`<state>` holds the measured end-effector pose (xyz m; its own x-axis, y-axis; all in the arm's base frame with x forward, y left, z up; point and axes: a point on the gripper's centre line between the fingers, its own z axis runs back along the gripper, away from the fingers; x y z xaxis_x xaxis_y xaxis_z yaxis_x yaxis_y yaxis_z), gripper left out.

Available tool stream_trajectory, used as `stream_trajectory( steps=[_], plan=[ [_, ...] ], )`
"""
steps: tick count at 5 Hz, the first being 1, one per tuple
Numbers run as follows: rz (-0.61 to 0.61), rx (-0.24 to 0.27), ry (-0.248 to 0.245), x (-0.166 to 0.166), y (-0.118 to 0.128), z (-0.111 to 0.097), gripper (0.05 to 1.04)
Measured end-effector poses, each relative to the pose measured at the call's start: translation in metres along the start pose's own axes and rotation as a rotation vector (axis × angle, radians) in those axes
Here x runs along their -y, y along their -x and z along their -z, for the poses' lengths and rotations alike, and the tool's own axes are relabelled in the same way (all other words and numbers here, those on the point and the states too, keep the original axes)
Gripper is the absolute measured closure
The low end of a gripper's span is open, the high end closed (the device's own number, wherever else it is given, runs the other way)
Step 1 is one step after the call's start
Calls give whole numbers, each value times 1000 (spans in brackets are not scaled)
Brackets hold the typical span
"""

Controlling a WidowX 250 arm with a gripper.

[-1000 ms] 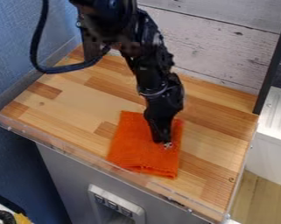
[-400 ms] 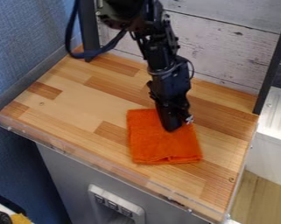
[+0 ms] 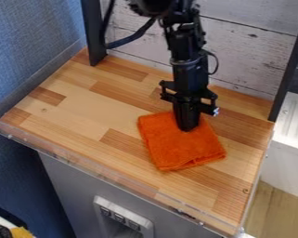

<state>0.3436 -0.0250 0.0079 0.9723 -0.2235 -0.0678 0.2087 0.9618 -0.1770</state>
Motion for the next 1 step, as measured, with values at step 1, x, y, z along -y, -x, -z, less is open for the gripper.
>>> stream_trajectory(
  steps=[1],
  plan=[
    [-108,-55,-72,-4,-7,-3,1004]
  ],
)
